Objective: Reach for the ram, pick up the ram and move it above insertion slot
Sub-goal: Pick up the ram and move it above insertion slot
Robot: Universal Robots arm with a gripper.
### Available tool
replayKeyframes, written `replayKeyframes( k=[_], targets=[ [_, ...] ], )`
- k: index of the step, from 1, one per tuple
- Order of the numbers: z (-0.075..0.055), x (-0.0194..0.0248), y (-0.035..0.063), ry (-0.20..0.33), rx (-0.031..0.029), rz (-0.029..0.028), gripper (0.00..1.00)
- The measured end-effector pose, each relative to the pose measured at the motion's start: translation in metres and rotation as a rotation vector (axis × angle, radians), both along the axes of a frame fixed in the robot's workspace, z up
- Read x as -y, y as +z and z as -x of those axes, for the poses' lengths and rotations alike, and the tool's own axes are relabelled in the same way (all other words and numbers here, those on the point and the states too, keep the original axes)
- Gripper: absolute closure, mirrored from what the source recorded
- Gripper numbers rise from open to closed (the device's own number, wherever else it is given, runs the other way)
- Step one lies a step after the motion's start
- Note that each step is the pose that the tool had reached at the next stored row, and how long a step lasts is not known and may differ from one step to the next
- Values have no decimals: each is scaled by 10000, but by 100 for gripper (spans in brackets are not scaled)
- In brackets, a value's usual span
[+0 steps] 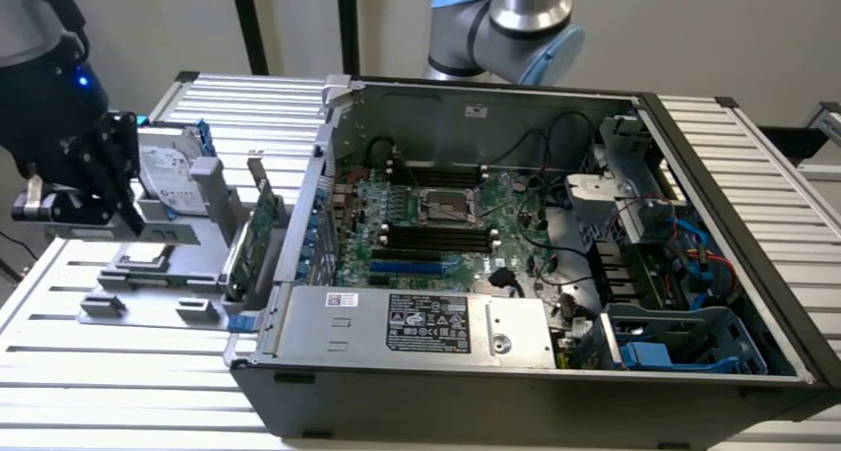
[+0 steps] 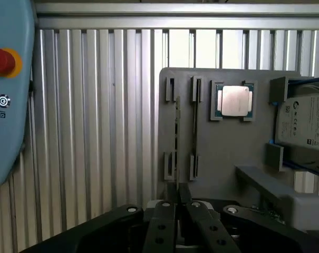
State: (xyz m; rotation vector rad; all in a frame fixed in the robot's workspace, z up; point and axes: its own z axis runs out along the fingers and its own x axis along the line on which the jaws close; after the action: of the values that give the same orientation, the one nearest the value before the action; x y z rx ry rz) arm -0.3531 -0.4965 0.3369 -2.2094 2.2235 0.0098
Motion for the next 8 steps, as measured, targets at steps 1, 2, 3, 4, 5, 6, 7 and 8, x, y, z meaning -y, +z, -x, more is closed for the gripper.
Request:
replayKeyframes(
  k=[1,2,3,4,5,6,7,8],
  targets=[
    [-26,5,45,13,0,-18,87],
    [-59,9,91,23,0,-37,87],
    [-95,11,137,29,-5,-50,87],
    [-134,13,181,33,-8,-65,87],
    [-177,15,229,38,-13,-78,87],
    [-217,18,274,42,-18,-90,87],
    [-258,20,319,46,-22,-104,87],
    [-298,21,364,51,-26,-117,87]
  ],
)
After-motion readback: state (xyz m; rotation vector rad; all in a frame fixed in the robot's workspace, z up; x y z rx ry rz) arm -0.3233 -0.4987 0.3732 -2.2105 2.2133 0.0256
